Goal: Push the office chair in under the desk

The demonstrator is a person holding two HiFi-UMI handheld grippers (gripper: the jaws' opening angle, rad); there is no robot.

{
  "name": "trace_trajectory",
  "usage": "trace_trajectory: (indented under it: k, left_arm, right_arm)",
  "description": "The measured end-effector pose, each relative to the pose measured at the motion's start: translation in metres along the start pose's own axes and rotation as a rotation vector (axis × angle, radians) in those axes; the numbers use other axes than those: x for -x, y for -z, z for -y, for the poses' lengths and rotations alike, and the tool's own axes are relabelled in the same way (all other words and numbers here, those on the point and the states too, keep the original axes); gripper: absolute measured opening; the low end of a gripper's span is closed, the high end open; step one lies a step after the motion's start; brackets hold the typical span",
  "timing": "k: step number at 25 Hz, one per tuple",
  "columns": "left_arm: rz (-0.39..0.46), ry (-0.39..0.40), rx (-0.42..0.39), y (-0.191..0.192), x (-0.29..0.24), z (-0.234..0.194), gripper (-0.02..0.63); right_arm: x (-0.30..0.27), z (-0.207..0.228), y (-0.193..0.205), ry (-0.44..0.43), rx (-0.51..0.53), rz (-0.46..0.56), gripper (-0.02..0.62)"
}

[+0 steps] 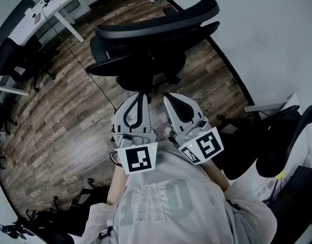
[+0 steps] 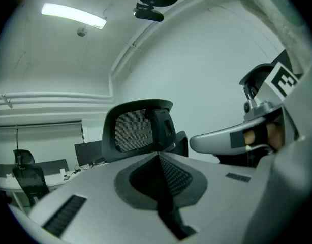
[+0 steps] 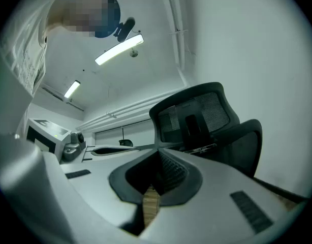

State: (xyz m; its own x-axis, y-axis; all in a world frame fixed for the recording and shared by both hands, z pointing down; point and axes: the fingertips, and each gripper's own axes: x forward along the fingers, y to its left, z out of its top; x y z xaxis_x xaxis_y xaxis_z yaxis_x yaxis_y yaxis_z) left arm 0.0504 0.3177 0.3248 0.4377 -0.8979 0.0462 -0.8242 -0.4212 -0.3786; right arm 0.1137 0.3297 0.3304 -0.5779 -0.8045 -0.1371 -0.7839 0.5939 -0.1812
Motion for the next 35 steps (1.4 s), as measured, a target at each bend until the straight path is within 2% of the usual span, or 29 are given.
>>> trace_trajectory:
  k: [10, 14, 18, 27, 32, 35]
  left_arm:
    - [0.031, -0.048, -0.044, -0.007, -0.026, -0.022, 0.017]
    - [0.025, -0.071, 0.029, -0.002, -0.038, -0.021, 0.017]
    - [0.002, -0.007, -0.041, 0.005, -0.054, -0.02, 0.017]
    - [0.018, 0.129, 0.058, 0.018, -0.079, -0.023, 0.017]
    - [0.016, 0.149, 0.095, 0.023, -0.089, -0.032, 0.017]
    - [-0.015, 0.147, 0.084, 0.031, -0.093, -0.033, 0.017]
  right_arm:
    - [0.007, 0.059, -0.018, 0.11, 0.057, 0.041, 0.02]
    - [0.011, 0.086, -0.019, 0.148, 0.103, 0.037, 0.021]
    - [0.002, 0.098, -0.017, 0.168, 0.134, 0.023, 0.02]
    - [-0.038, 0.101, -0.004, 0.155, 0.108, -0.026, 0.021]
    - [-0.052, 0.102, -0.002, 0.139, 0.134, -0.063, 0.021]
    - [-0.054, 0.103, 0.001, 0.112, 0.134, -0.072, 0.021]
